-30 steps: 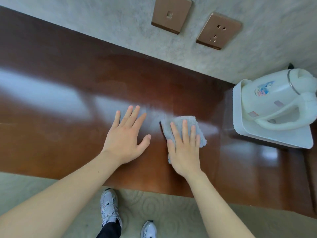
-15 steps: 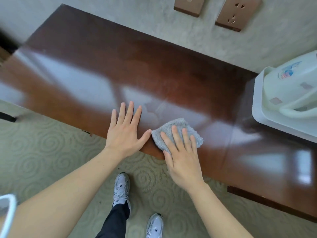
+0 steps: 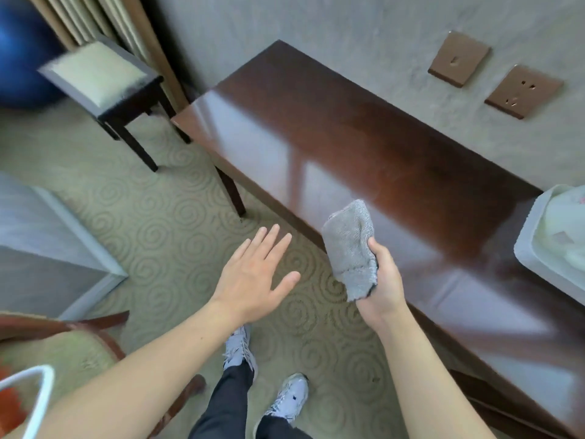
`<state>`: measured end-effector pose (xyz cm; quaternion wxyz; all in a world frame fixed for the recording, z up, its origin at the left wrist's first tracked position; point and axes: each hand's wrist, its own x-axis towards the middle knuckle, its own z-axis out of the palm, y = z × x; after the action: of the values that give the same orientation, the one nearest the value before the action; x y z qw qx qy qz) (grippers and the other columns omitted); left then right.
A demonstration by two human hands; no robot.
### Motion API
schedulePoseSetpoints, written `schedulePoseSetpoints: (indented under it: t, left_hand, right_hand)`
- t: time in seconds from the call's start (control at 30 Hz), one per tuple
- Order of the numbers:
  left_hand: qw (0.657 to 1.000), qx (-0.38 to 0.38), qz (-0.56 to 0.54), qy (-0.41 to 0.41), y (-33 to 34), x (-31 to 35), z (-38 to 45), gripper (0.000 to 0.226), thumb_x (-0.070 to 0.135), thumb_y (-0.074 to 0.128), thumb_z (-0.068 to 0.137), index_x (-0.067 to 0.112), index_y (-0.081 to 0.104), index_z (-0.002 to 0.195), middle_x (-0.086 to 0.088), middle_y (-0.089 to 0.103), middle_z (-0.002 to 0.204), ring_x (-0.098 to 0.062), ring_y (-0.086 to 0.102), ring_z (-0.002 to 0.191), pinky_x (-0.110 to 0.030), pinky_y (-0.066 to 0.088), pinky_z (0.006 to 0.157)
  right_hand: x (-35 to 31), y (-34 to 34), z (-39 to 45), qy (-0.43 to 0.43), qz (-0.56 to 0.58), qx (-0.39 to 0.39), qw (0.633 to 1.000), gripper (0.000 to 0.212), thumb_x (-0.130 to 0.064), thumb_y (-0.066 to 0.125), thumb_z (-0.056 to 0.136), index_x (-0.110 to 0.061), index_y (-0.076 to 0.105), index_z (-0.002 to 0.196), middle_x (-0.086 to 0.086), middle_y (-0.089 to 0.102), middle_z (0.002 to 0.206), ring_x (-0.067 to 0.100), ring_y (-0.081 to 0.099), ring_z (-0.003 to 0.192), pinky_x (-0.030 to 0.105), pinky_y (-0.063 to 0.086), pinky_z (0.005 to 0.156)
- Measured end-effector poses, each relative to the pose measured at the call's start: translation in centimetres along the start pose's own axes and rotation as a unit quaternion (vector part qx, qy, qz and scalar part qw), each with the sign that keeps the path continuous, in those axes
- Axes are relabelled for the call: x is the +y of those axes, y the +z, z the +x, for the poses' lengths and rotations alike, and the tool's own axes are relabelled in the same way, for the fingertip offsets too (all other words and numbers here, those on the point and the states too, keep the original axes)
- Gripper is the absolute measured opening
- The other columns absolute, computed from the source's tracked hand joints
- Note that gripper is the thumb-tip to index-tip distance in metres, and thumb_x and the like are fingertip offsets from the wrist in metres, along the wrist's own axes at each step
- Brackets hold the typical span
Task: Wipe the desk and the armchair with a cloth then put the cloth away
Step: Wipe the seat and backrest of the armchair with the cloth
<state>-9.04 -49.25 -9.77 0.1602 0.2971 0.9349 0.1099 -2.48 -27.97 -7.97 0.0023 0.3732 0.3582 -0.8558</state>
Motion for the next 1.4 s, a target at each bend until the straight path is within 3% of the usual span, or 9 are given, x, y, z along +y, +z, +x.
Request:
schedulePoseSetpoints:
  t: [0.23, 0.37, 0.47, 0.6, 0.73, 1.0, 1.1, 1.27, 1.4]
  left_hand:
    - [0.987, 0.069, -0.023, -0.145, -3.9, -7.9, -13.4, 0.081, 0.07, 0.013, 0.093, 0.027, 0.016, 0.161, 0.003, 0.005, 0.17, -0.013, 0.0, 0.157, -0.032, 0.002, 0.126]
    - [0.965, 0.099, -0.05, -0.238, -4.2, -12.9, -23.2, 0.078, 0.067, 0.021, 0.095, 0.024, 0.022, 0.16, 0.001, 0.013, 0.169, -0.015, 0.006, 0.156, -0.036, 0.01, 0.126]
    - [0.944, 0.12, -0.055, -0.301, -3.1, -16.3, -30.9, 0.078, 0.067, 0.022, 0.095, 0.023, 0.023, 0.16, 0.0, 0.016, 0.168, -0.015, 0.01, 0.156, -0.036, 0.013, 0.126]
    - [0.918, 0.145, -0.093, -0.356, -0.4, -20.0, -41.3, 0.079, 0.067, 0.021, 0.095, 0.022, 0.023, 0.16, 0.003, 0.014, 0.168, -0.014, 0.008, 0.156, -0.032, 0.007, 0.125]
    - [0.874, 0.167, -0.184, -0.417, 3.8, -23.4, -51.9, 0.084, 0.073, 0.013, 0.091, 0.026, 0.015, 0.161, 0.009, 0.006, 0.169, -0.007, 0.0, 0.155, -0.039, 0.013, 0.127]
    - [0.841, 0.084, -0.208, -0.492, 12.1, -29.3, -66.8, 0.089, 0.077, 0.005, 0.087, 0.028, 0.007, 0.162, 0.008, -0.003, 0.169, -0.009, -0.002, 0.156, -0.035, 0.011, 0.127]
    - [0.838, 0.063, -0.207, -0.501, 15.1, -31.3, -68.4, 0.09, 0.079, 0.001, 0.088, 0.027, 0.006, 0.162, 0.007, -0.004, 0.17, -0.01, -0.005, 0.156, -0.036, 0.009, 0.127]
    - [0.827, 0.058, -0.209, -0.519, 20.6, -34.6, -67.0, 0.1, 0.086, -0.009, 0.079, 0.03, 0.001, 0.161, 0.008, -0.011, 0.169, -0.01, -0.011, 0.154, -0.038, 0.006, 0.124]
    - [0.814, 0.082, -0.211, -0.535, 25.7, -38.4, -63.6, 0.104, 0.093, -0.002, 0.076, 0.031, -0.013, 0.159, 0.008, -0.028, 0.165, -0.011, -0.027, 0.15, -0.04, -0.003, 0.122]
  right_hand:
    - [7.9, 12.0, -5.1, 0.154, -0.015, -0.121, 0.981, 0.044, -0.041, 0.047, 0.096, -0.012, 0.074, 0.115, 0.01, 0.069, 0.121, 0.026, 0.064, 0.105, 0.04, 0.042, 0.093]
    - [15.0, 18.0, -9.6, 0.237, -0.073, -0.192, 0.95, 0.05, -0.045, 0.046, 0.097, -0.009, 0.071, 0.12, 0.011, 0.07, 0.122, 0.023, 0.07, 0.104, 0.034, 0.055, 0.085]
    - [21.3, 21.0, -13.5, 0.261, -0.119, -0.23, 0.93, 0.052, -0.046, 0.052, 0.09, -0.011, 0.067, 0.125, 0.011, 0.069, 0.125, 0.022, 0.069, 0.109, 0.035, 0.053, 0.088]
    - [29.7, 23.0, -19.0, 0.283, -0.152, -0.252, 0.913, 0.043, -0.045, 0.053, 0.089, -0.016, 0.077, 0.11, 0.009, 0.072, 0.118, 0.021, 0.071, 0.104, 0.034, 0.056, 0.083]
    - [37.3, 24.1, -23.8, 0.269, -0.154, -0.235, 0.921, 0.043, -0.046, 0.053, 0.09, -0.018, 0.075, 0.115, 0.007, 0.07, 0.122, 0.021, 0.069, 0.109, 0.039, 0.045, 0.1]
    - [50.8, 25.4, -28.7, 0.224, -0.169, -0.16, 0.947, 0.039, -0.04, 0.048, 0.098, -0.019, 0.071, 0.122, 0.007, 0.071, 0.122, 0.022, 0.069, 0.109, 0.039, 0.053, 0.094]
    - [54.3, 25.1, -28.5, 0.193, -0.234, -0.133, 0.943, 0.041, -0.041, 0.047, 0.1, -0.017, 0.063, 0.129, 0.005, 0.071, 0.122, 0.02, 0.067, 0.112, 0.037, 0.046, 0.098]
    - [58.4, 24.3, -23.5, 0.099, -0.308, -0.079, 0.943, 0.028, -0.041, 0.056, 0.097, -0.019, 0.068, 0.11, -0.01, 0.078, 0.09, 0.004, 0.073, 0.08, 0.026, 0.053, 0.071]
    - [61.0, 24.3, -17.0, 0.028, -0.39, -0.031, 0.92, 0.048, -0.048, 0.054, 0.097, -0.013, 0.064, 0.128, -0.001, 0.077, 0.095, 0.015, 0.073, 0.085, 0.034, 0.056, 0.08]
